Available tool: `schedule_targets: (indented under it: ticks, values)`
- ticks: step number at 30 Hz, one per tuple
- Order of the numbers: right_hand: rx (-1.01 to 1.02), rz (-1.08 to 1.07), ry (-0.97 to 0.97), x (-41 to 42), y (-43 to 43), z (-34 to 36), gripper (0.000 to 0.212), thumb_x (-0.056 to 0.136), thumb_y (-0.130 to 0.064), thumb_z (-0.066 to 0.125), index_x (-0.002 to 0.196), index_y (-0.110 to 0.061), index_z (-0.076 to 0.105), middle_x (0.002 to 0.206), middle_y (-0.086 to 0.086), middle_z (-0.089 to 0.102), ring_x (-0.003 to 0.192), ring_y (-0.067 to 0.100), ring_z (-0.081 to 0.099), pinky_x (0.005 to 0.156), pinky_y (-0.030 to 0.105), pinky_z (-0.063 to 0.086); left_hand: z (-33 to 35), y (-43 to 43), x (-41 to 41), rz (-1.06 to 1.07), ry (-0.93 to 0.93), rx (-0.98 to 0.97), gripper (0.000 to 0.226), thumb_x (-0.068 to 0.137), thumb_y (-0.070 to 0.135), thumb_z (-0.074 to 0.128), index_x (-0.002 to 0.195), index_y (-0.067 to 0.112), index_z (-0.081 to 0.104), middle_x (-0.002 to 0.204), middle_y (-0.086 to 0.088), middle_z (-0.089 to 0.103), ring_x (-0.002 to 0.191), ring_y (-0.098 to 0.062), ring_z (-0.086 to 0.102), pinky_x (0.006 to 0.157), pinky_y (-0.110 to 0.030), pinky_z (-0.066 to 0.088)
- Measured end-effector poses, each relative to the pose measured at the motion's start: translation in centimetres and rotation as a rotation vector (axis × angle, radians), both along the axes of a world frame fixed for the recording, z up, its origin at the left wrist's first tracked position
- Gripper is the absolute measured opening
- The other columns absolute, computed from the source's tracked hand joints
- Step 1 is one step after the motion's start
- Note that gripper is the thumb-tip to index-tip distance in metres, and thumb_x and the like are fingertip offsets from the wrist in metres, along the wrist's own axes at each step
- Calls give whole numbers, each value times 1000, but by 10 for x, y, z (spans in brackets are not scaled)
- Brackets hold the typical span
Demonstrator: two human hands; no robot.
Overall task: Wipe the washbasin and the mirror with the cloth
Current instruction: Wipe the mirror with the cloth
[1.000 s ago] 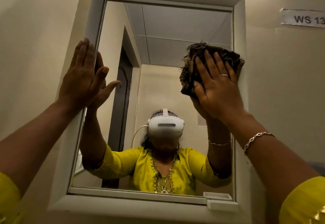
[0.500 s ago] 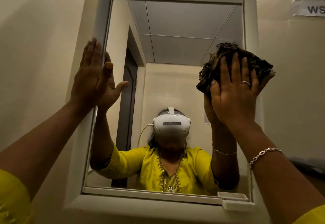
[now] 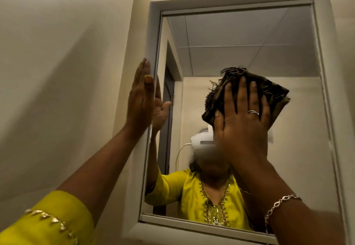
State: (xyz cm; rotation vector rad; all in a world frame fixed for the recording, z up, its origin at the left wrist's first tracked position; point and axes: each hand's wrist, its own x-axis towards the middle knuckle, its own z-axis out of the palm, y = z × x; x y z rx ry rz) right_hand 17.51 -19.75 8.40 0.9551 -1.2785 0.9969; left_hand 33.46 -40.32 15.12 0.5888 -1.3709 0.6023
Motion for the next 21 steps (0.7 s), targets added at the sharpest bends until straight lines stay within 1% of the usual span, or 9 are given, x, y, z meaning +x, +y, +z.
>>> schedule_targets:
  ticks: [2, 4, 6, 7, 12, 16, 17, 19, 21]
  values:
    - [10, 24, 18, 17, -8, 1, 59, 90, -36, 25, 143, -11, 29, 151, 18, 26, 140, 35, 21, 110, 44, 6, -3, 11, 3, -80, 29, -20, 78, 90, 37, 53, 146, 21, 1, 157, 1, -2, 143, -10, -4, 116, -18, -1]
    - [20, 47, 37, 33, -15, 3, 59, 90, -35, 25, 142, -10, 31, 151, 18, 27, 140, 35, 22, 110, 45, 6, -15, 56, 9, -406, 64, -27, 64, 95, 47, 31, 144, 9, 15, 154, -11, 15, 142, -16, 12, 115, -16, 13]
    - [33, 66, 51, 48, -22, 6, 58, 89, -35, 26, 141, -11, 32, 150, 18, 28, 140, 35, 22, 110, 46, 7, -27, 101, 18, -713, 53, -28, 87, 84, 69, 11, 141, 4, 23, 151, -15, 25, 138, -15, 21, 108, -6, 16]
    - [43, 72, 53, 56, -26, 7, 58, 89, -35, 26, 141, -11, 33, 150, 17, 28, 140, 34, 22, 110, 47, 8, -30, 112, 21, -753, 45, -26, 97, 77, 76, 7, 141, 5, 24, 151, -14, 25, 138, -13, 22, 106, -3, 15]
    - [75, 87, 75, 83, -44, 13, 59, 88, -36, 25, 142, -12, 33, 150, 16, 29, 140, 32, 23, 110, 48, 10, -40, 115, 18, -734, 18, 26, 96, 76, 78, 5, 142, 10, 20, 153, -10, 22, 140, -12, 17, 111, -10, 13]
    - [93, 55, 119, 95, -53, 16, 58, 88, -37, 27, 141, -14, 35, 150, 15, 31, 139, 32, 26, 108, 47, 10, -53, 110, 17, -760, 9, 32, 90, 80, 74, 7, 143, 11, 18, 153, -10, 20, 142, -17, 17, 117, -38, 19]
    - [103, 52, 132, 97, -54, 16, 58, 88, -38, 27, 141, -15, 35, 150, 15, 31, 140, 31, 25, 108, 46, 9, -56, 109, 17, -756, 10, 35, 88, 81, 73, 7, 143, 11, 19, 153, -11, 20, 142, -17, 17, 117, -40, 21]
    - [119, 61, 166, 99, -55, 13, 57, 90, -38, 25, 141, -15, 34, 150, 14, 31, 140, 31, 25, 109, 46, 9, -64, 109, 16, -734, 11, 32, 86, 83, 71, 7, 143, 10, 20, 153, -12, 21, 142, -18, 18, 116, -37, 21]
    - [131, 71, 209, 98, -55, 8, 57, 90, -37, 22, 141, -14, 33, 149, 15, 32, 140, 32, 25, 109, 46, 11, -72, 110, 14, -677, 12, 30, 85, 84, 69, 5, 143, 9, 20, 153, -11, 22, 142, -18, 19, 115, -25, 20]
